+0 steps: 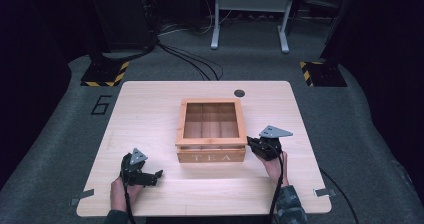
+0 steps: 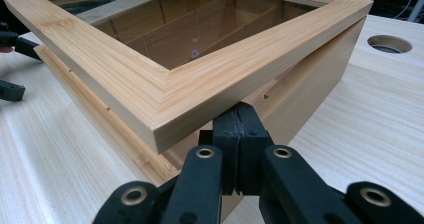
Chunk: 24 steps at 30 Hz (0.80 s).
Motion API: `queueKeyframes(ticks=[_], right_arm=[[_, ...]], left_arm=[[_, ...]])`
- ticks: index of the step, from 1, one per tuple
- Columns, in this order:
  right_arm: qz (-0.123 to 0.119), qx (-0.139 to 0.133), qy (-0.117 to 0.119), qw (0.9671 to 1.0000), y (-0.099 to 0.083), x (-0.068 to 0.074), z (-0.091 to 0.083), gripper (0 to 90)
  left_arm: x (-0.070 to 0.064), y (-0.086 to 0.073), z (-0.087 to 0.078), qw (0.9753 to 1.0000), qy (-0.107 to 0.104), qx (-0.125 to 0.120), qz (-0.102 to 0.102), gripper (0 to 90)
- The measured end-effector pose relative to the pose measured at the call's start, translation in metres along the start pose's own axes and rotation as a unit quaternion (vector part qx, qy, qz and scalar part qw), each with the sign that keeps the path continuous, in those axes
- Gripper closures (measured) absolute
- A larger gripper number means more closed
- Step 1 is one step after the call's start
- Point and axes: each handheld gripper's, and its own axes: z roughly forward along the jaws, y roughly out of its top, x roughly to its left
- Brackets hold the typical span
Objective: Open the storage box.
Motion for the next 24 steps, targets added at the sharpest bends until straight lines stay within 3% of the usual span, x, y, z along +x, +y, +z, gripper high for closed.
queueKeyframes(ticks=[7,11,13,17,24], right_arm=[[-0.003,0.008,-0.007,0.9999,-0.003,0.003,-0.008,88.6],[-0.011,0.051,-0.031,0.9982,-0.012,0.003,-0.004,88.3],[0.005,0.033,-0.018,0.9993,-0.016,0.000,-0.007,87.3],[-0.004,0.034,-0.018,0.9993,-0.015,0.003,-0.010,86.7],[0.008,0.034,-0.039,0.9986,-0.024,0.000,-0.023,81.4]], left_arm=[[0.000,0.000,0.000,1.0000,0.000,0.000,0.000,1.0],[0.000,0.000,0.000,1.0000,-0.001,0.001,0.000,1.0],[0.000,0.000,0.000,1.0000,0.000,0.000,0.000,1.0],[0.000,0.000,0.000,1.0000,-0.001,0.000,0.000,1.0],[0.000,0.000,0.000,1.0000,-0.001,0.001,0.000,1.0]])
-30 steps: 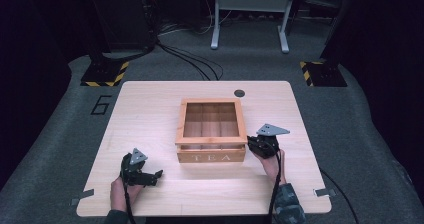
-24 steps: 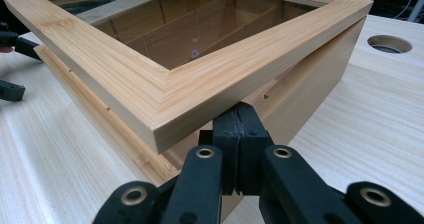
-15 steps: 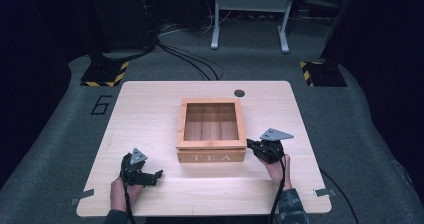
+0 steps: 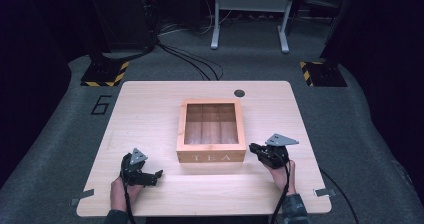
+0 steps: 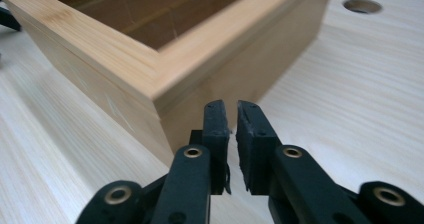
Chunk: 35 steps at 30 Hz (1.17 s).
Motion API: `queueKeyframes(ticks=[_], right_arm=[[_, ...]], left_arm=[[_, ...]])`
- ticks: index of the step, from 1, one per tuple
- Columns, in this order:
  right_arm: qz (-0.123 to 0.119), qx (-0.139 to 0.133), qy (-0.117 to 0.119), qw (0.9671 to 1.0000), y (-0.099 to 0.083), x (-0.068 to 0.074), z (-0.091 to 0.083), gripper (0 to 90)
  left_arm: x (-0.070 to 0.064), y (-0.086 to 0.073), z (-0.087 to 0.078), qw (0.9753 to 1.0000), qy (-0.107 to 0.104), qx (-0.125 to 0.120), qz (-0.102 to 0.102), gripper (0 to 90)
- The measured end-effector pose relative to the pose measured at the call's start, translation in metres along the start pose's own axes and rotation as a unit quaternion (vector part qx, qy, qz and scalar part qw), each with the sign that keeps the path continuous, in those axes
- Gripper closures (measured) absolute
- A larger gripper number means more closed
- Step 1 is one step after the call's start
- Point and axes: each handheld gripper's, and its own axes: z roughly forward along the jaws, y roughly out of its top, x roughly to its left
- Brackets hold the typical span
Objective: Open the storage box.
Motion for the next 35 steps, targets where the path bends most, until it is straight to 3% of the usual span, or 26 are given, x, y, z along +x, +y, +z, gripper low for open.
queueKeyframes(ticks=[5,7,12,15,19,21,26,35], right_arm=[[0.022,0.019,-0.031,0.9991,-0.021,-0.008,-0.013,66.3],[0.031,0.030,-0.048,0.9979,-0.030,-0.009,-0.017,62.6],[0.053,0.046,-0.079,0.9944,-0.048,-0.015,-0.026,41.4],[0.057,0.051,-0.092,0.9928,-0.054,-0.018,-0.028,35.2],[0.061,0.062,-0.105,0.9907,-0.056,-0.018,-0.029,31.5],[0.048,0.089,-0.116,0.9880,-0.058,-0.018,-0.029,26.8],[0.044,0.098,-0.117,0.9873,-0.059,-0.017,-0.030,17.0],[0.049,0.103,-0.123,0.9858,-0.058,-0.017,-0.028,13.3]], left_arm=[[0.000,0.000,0.000,1.0000,0.000,0.000,0.000,1.0],[0.000,0.000,0.000,1.0000,0.001,0.000,0.000,1.0],[0.000,0.000,0.000,1.0000,0.001,0.000,0.000,1.0],[0.000,0.000,0.000,1.0000,0.001,-0.002,-0.002,1.0],[-0.001,0.000,0.000,1.0000,0.002,-0.003,-0.002,1.0],[-0.001,0.000,0.000,1.0000,0.002,-0.003,-0.002,1.1],[0.000,0.000,0.000,1.0000,0.001,-0.002,0.000,1.1],[0.000,0.000,0.000,1.0000,0.001,-0.002,0.000,1.1]])
